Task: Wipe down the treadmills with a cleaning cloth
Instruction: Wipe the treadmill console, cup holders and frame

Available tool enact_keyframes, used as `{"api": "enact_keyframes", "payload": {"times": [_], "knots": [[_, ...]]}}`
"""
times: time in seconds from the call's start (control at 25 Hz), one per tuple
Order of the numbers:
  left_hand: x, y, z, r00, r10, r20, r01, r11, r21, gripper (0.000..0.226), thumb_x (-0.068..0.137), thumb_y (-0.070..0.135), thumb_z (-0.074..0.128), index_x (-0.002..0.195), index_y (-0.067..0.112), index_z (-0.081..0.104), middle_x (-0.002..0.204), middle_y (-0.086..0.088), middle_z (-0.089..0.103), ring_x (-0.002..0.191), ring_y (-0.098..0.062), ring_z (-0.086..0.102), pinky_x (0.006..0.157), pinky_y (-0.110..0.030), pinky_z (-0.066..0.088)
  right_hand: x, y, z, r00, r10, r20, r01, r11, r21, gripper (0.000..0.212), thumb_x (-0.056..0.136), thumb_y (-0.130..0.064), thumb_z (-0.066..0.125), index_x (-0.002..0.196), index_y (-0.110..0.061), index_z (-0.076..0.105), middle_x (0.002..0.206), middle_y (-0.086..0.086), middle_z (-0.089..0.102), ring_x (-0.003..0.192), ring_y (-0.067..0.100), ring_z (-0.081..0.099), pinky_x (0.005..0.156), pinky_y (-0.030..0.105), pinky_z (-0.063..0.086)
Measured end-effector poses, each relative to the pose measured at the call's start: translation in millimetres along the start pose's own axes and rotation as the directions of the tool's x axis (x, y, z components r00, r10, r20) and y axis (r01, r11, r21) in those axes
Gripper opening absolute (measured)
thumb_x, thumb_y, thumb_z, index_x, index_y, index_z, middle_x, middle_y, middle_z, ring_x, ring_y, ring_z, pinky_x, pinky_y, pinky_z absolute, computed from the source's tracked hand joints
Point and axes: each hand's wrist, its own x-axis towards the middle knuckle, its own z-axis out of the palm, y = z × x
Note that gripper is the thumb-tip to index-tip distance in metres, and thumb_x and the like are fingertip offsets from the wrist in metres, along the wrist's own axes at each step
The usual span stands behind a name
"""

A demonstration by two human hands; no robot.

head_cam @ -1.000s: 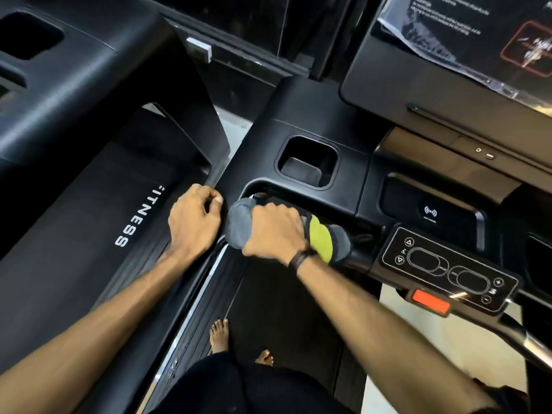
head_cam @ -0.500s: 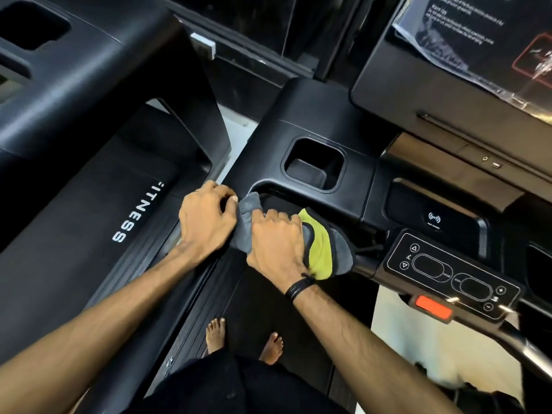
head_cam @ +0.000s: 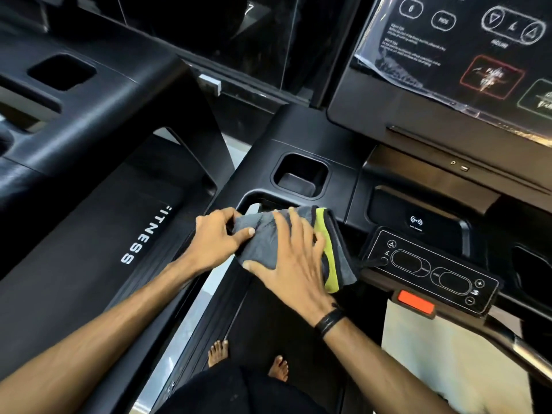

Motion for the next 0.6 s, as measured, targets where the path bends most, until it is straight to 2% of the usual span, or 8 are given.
{"api": "enact_keyframes", "payload": {"times": [0.12,0.2,0.28,0.36,0.4,0.48,0.56,0.6], "knots": [[-6,25,-10,0.99,0.119,0.076,-0.093,0.955,-0.283,0.016,0.086,0.006,0.075,0.087,-0.001,0.061,0.077,-0.012,0.065,0.073,-0.016,0.057,0.074,-0.041,0.051,21,29,-35,0.997,-0.006,0.075,0.01,0.998,-0.055,0.121,0.064,-0.09,0.054,0.158,-0.025,0.016,0.167,0.011,0.01,0.153,0.028,0.005,0.118,0.059,-0.004],[-9,44,-21,0.953,0.26,0.156,-0.192,0.917,-0.35,0.013,0.086,0.003,0.073,0.089,0.001,0.062,0.079,-0.001,0.065,0.074,-0.009,0.058,0.071,-0.027,0.05,33,47,-63,0.977,-0.064,0.204,0.092,0.987,-0.131,0.12,0.06,-0.092,0.055,0.156,-0.027,0.022,0.162,0.008,0.025,0.153,0.024,0.012,0.116,0.06,-0.014],[-13,63,-30,0.907,0.351,0.232,-0.255,0.897,-0.36,0.012,0.086,0.006,0.073,0.088,0.004,0.061,0.078,0.002,0.063,0.073,-0.006,0.058,0.069,-0.018,0.048,37,57,-90,0.964,-0.092,0.251,0.121,0.987,-0.106,0.092,0.061,-0.085,0.065,0.13,-0.025,0.052,0.124,0.001,0.061,0.133,0.022,0.047,0.118,0.054,0.007],[-17,76,-37,0.881,0.378,0.283,-0.254,0.884,-0.393,0.013,0.086,0.012,0.071,0.09,0.004,0.061,0.077,0.001,0.064,0.071,-0.007,0.058,0.065,-0.017,0.047,36,65,-109,0.962,-0.08,0.26,0.084,0.996,-0.005,0.064,0.062,-0.074,0.077,0.093,-0.02,0.062,0.084,-0.004,0.065,0.093,0.021,0.062,0.088,0.038,0.038],[-18,80,-41,0.869,0.378,0.318,-0.225,0.876,-0.426,0.011,0.086,0.014,0.069,0.089,0.007,0.061,0.076,0.005,0.065,0.069,-0.005,0.06,0.063,-0.015,0.047,34,68,-117,0.934,-0.078,0.348,0.045,0.994,0.103,0.058,0.061,-0.067,0.082,0.088,-0.019,0.066,0.079,-0.005,0.068,0.082,0.019,0.062,0.074,0.034,0.041],[-17,81,-48,0.829,0.371,0.419,-0.141,0.863,-0.484,0.004,0.087,0.015,0.068,0.087,0.016,0.064,0.071,0.01,0.067,0.064,0.0,0.061,0.058,-0.012,0.047,29,72,-130,0.784,-0.197,0.588,-0.071,0.913,0.401,0.042,0.062,-0.051,0.091,0.085,-0.022,0.073,0.08,-0.006,0.075,0.075,0.014,0.07,0.064,0.026,0.05],[-9,73,-52,0.832,0.322,0.453,-0.089,0.881,-0.464,0.005,0.089,0.018,0.07,0.085,0.019,0.067,0.07,0.008,0.067,0.062,-0.001,0.061,0.055,-0.013,0.047,32,75,-134,0.634,-0.343,0.693,-0.233,0.77,0.594,0.028,0.068,-0.034,0.092,0.089,-0.024,0.075,0.089,-0.006,0.078,0.08,0.007,0.073,0.068,0.019,0.054],[-1,67,-50,0.867,0.264,0.423,-0.083,0.913,-0.399,0.008,0.089,0.023,0.071,0.087,0.016,0.067,0.072,0.007,0.067,0.065,-0.005,0.062,0.056,-0.016,0.047,39,77,-129,0.638,-0.341,0.69,-0.257,0.751,0.609,0.029,0.072,-0.028,0.091,0.094,-0.02,0.075,0.095,-0.001,0.078,0.084,0.009,0.073,0.073,0.022,0.055]]}}
